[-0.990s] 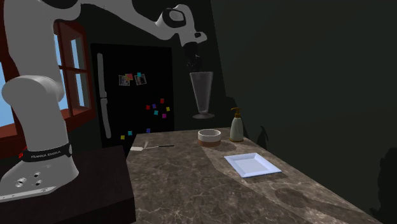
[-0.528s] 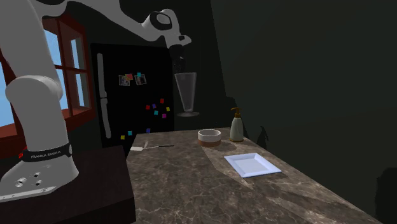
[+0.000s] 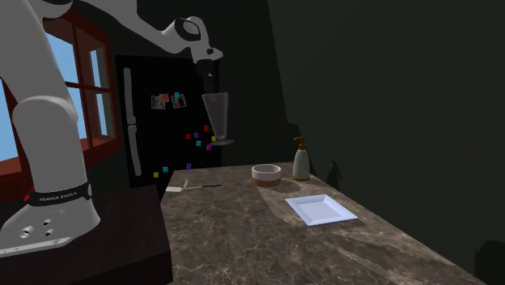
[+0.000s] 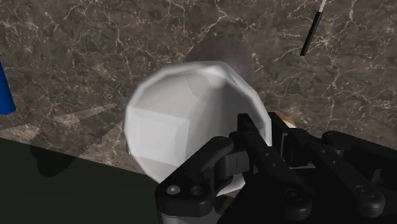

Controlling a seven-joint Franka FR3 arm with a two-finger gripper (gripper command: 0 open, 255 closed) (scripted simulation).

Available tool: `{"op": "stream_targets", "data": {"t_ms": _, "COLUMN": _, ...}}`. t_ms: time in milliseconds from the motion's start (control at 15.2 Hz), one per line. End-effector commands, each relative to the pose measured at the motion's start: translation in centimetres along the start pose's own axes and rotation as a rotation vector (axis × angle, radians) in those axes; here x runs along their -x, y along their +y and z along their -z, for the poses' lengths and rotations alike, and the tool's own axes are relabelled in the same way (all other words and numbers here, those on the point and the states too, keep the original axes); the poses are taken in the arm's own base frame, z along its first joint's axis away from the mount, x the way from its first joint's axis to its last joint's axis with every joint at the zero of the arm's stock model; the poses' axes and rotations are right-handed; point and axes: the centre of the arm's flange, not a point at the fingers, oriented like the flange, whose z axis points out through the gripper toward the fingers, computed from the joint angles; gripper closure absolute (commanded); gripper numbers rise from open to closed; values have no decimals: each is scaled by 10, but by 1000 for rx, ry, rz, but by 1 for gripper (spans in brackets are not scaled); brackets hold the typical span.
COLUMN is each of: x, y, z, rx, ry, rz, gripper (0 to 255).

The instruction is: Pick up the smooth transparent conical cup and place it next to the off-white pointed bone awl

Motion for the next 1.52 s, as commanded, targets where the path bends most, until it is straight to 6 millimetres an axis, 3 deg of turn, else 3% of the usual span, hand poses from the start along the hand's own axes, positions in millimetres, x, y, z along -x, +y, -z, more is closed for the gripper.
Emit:
{"op": "stream_targets", "data": {"t_ms": 0, "x": 15, "y": -20, "z": 6, "rx": 1, "ry": 0, "rz": -2, "gripper": 255}}
{"op": "stream_targets", "data": {"t_ms": 462, "x": 69, "y": -99, "z": 32, "rx": 1, "ry": 0, "rz": -2, "gripper": 255}}
{"op": "stream_targets", "data": {"t_ms": 1452, "x": 81, "y": -115, "z": -45, "rx": 1, "ry": 0, "rz": -2, "gripper": 255}}
